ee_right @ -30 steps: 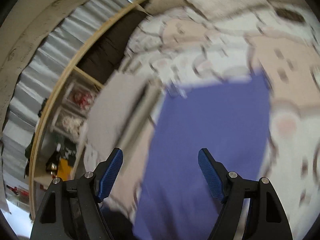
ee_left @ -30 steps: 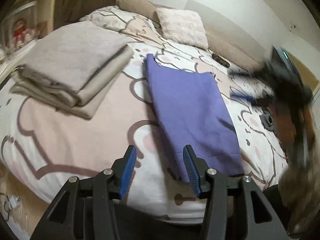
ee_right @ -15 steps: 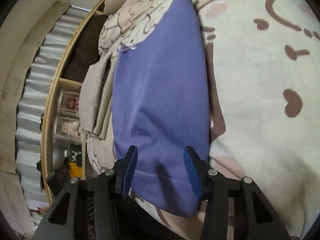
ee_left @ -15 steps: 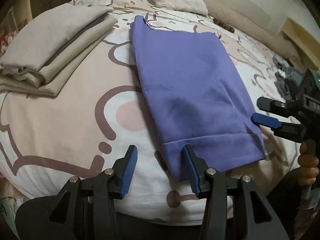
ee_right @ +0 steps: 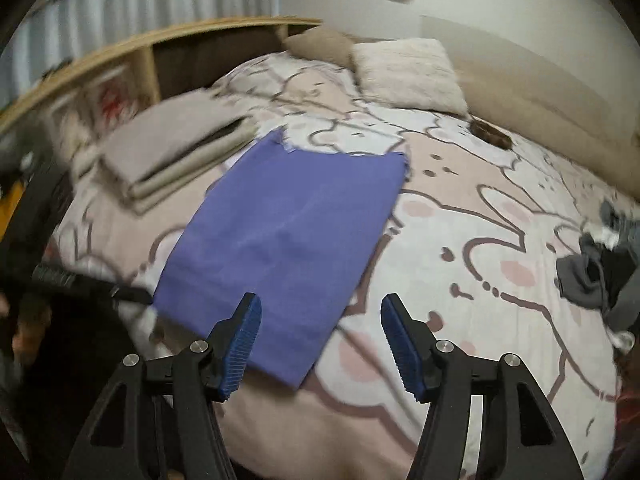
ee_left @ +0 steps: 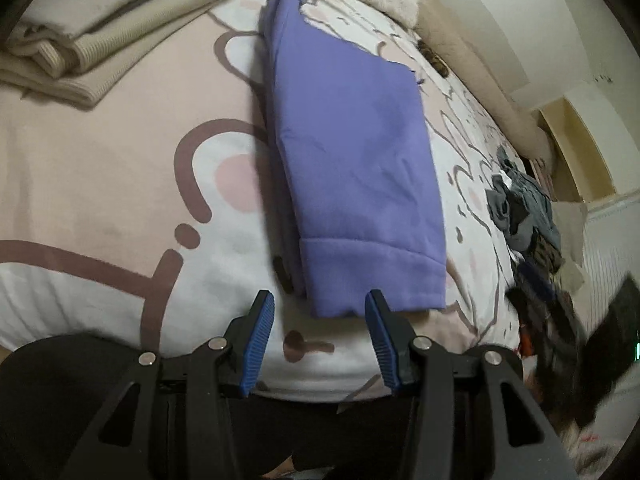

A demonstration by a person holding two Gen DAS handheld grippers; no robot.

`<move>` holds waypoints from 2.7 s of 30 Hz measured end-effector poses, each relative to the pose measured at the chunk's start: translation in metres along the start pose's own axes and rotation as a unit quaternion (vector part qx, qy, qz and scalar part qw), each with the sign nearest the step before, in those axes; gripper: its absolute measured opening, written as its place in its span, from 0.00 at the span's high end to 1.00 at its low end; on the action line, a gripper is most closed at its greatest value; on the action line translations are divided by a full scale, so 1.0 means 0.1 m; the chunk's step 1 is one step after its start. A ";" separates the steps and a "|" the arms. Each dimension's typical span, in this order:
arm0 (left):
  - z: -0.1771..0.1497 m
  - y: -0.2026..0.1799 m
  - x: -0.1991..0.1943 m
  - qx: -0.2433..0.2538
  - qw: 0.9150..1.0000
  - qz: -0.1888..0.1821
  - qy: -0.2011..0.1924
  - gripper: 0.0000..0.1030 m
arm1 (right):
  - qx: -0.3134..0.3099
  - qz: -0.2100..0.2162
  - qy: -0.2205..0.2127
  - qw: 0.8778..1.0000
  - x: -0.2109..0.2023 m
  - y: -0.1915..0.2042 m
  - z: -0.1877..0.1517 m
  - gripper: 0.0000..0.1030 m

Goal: Fold clothes

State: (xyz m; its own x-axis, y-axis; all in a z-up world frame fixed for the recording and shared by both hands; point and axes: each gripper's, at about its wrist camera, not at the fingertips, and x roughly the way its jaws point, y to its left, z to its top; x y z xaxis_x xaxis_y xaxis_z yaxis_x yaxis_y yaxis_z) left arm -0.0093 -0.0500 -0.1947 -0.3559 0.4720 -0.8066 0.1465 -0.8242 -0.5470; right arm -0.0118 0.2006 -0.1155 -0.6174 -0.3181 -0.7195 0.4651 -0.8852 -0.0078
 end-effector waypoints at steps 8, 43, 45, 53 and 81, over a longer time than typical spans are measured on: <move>0.18 0.09 0.31 -0.072 0.996 -0.049 0.028 0.47 | -0.013 -0.004 0.022 1.000 -0.03 0.15 -0.41 0.39; 0.64 -0.04 0.07 -0.116 0.981 -0.125 0.092 0.69 | -0.488 -0.307 -0.068 0.815 0.95 1.28 -1.00 0.19; 0.63 -0.02 0.08 -0.111 0.983 -0.109 0.095 0.69 | -0.467 -0.317 -0.070 0.823 0.98 1.17 -0.91 0.19; 0.49 0.26 -0.04 -0.115 0.990 -0.050 0.070 0.69 | -0.521 -0.287 -0.083 0.800 1.11 0.97 -0.89 0.46; 0.40 -0.69 0.39 0.528 0.841 0.103 0.059 0.66 | -0.571 -0.072 0.037 0.817 -0.73 0.47 -1.01 0.87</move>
State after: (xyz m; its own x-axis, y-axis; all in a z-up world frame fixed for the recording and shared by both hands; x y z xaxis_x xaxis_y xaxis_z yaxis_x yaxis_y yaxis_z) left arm -0.0707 0.0125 -0.1798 -0.3208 0.2610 -0.9105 -0.7286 -0.6822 0.0612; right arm 0.1188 0.2164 -0.1337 -0.6976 -0.1793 -0.6937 0.7058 -0.0048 -0.7084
